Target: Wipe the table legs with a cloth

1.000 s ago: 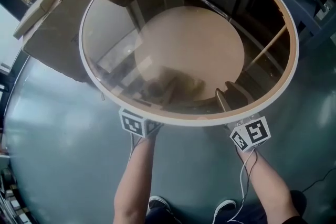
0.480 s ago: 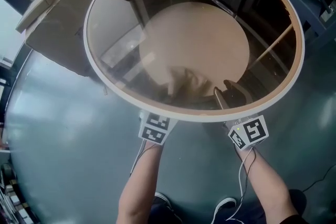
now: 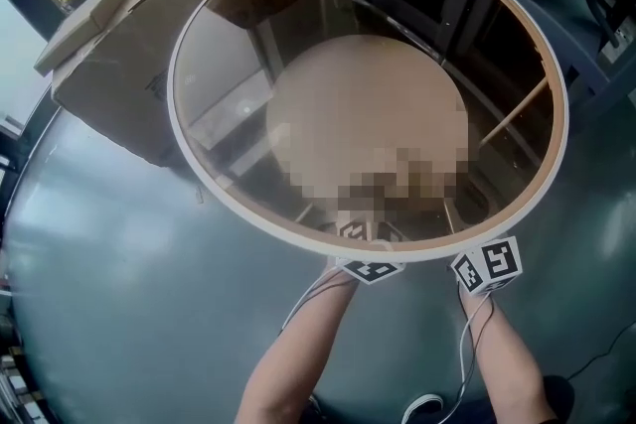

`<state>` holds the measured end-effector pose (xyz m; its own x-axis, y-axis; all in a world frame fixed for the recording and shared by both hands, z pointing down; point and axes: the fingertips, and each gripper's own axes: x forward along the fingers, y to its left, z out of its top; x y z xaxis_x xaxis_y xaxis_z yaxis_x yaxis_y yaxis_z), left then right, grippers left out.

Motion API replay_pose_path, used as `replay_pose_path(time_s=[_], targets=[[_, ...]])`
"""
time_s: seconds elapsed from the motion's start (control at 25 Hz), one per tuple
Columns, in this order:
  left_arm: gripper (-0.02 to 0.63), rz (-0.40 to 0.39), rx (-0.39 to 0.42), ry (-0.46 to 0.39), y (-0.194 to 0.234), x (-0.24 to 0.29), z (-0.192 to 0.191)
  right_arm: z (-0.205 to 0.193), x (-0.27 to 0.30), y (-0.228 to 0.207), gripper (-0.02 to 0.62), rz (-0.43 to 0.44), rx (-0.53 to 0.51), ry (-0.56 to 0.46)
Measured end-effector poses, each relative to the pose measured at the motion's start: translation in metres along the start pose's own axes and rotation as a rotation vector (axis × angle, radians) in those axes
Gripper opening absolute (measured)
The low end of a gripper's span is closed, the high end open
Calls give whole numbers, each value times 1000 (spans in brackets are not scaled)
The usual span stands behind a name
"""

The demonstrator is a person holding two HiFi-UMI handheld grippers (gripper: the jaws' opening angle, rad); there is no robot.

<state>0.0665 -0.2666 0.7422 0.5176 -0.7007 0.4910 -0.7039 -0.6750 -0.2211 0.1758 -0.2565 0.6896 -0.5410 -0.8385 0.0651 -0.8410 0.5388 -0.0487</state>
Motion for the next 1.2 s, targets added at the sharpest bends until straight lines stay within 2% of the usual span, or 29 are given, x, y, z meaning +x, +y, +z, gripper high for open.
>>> replay_pose_path(time_s=[0.24,0.44,0.56,0.76,0.88,1.0,1.12,1.2], targets=[[47,84,17,35,36,-3,-12,2,0,18,129,37,-29,-4],[40,132,42,62,56,-1,-17,1,-6,13,129,28,-12,-4],[40,101,46,65,44,7,-9,2,-8,4,129,10,-11,-7],[40,0,67,47,-10,17,11,11,-13,-25,129,-57,35,-33],[40,-37,59,9,-36,6,11,16,-10,-23,126,-56,37,-42],[40,-66,-35,-80,-48,-26,1,15,-5,-6,126,-21,28,-42],[40,-75,-115,-194,-49,-68,-22,7,3,20,124,22,15,-29],[40,-45,-142,-210,-44,-88,-51,-2,7,37,124,50,3,-14]])
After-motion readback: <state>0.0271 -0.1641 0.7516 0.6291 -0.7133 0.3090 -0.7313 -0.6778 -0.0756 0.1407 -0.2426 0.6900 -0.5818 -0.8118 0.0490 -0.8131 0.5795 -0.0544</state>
